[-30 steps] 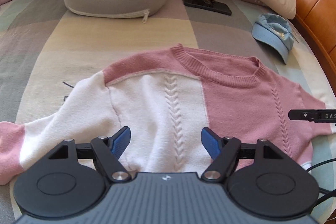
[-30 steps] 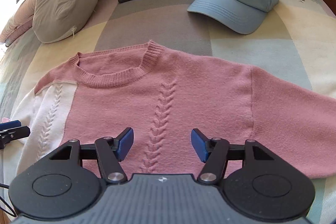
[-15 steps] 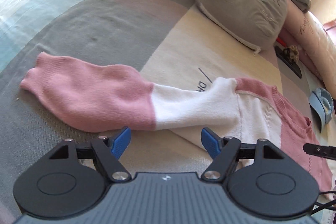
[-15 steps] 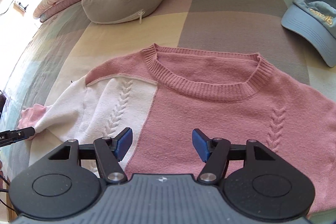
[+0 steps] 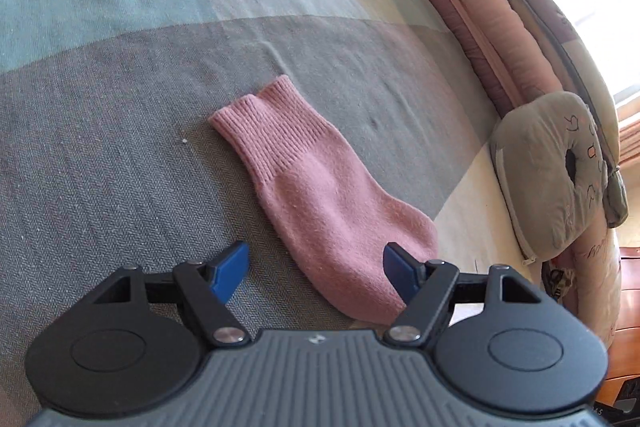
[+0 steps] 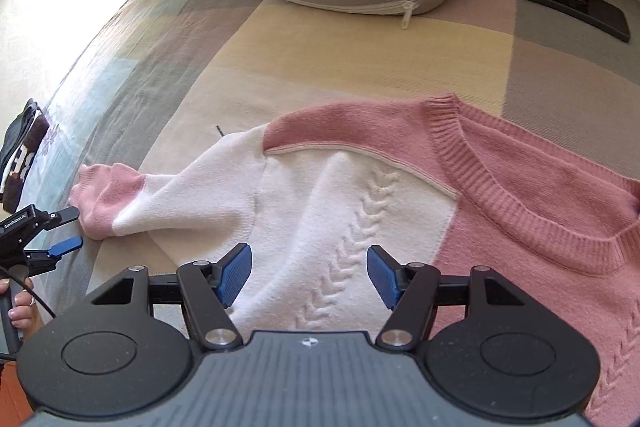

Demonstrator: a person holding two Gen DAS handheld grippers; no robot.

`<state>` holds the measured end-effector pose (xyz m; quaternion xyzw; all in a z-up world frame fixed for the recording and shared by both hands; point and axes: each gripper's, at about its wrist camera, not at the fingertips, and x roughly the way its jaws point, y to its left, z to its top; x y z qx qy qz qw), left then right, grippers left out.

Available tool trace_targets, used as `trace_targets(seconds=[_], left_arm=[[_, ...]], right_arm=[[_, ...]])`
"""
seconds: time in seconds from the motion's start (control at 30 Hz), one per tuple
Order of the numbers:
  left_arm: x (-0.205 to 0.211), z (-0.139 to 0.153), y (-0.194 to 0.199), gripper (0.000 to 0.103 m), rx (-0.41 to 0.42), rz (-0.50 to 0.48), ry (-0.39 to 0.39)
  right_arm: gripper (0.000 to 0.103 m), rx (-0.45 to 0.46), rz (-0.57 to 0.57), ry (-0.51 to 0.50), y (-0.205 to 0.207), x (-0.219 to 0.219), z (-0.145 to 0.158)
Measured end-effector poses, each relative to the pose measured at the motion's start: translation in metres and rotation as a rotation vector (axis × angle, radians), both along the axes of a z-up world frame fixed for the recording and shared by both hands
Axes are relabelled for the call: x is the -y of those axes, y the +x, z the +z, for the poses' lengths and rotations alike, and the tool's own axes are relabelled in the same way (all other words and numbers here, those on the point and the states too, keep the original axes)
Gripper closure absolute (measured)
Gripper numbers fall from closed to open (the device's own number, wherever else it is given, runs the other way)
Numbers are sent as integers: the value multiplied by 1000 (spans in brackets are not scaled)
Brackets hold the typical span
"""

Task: Fold clothes
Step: 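Lower the left tool onto the pink sleeve cuff and close it, then pull the pink cuff outward with the left tool to straighten the sleeve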

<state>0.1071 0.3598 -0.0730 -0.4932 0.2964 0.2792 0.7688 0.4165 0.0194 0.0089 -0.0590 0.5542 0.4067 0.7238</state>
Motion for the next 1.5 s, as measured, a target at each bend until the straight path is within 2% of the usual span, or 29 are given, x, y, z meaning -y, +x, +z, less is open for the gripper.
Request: trace_targets(seconds=[0.13, 0.33, 0.53, 0.6, 0.67, 0.7, 0.73, 0.9, 1.0, 1.07, 1.1, 1.13, 1.17, 1.2, 1.3, 1.5], left_arm=[[-16, -8, 0, 27, 78, 13, 19], [-45, -17, 6, 26, 187, 23, 40], [-65, -19, 16, 31, 212, 14, 43], [-61, -18, 14, 43, 174, -5, 87], [-56, -16, 14, 68, 120, -23, 144], [-55, -16, 15, 75, 91, -30, 172], [-54, -15, 15, 89, 72, -32, 186], [-53, -12, 13, 93, 27, -44, 221], [-50, -9, 15, 94, 15, -56, 244], [-49, -9, 13, 94, 19, -51, 245], [-48, -8, 14, 94, 15, -52, 251], [-46, -6, 15, 95, 4, -57, 266], [-44, -4, 16, 96, -8, -62, 281], [-42, -1, 18, 97, -18, -66, 296], [-42, 12, 16, 98, 0, -55, 329], [-60, 47, 24, 98, 53, -32, 425]], right_arm=[[30, 0, 92, 28, -11, -31, 5], [30, 20, 203, 42, -29, -71, 10], [30, -18, 293, 64, -36, -102, 9], [30, -38, 330, 96, -35, -115, 10], [30, -47, 394, 124, -32, -137, 10], [30, -52, 432, 128, -30, -150, 8], [30, -58, 471, 133, -28, -162, 6], [32, 38, 732, 64, -30, -222, -13], [44, 56, 834, 2, -27, -240, -29], [58, 84, 903, -30, -30, -243, -35], [58, 117, 950, -39, -35, -243, -35], [65, 141, 995, -45, -40, -242, -34], [84, 153, 1029, -52, -45, -241, -34], [90, 158, 1053, -55, -48, -240, -35], [92, 190, 1072, -51, -51, -242, -34], [93, 253, 882, 14, -17, -258, -19]])
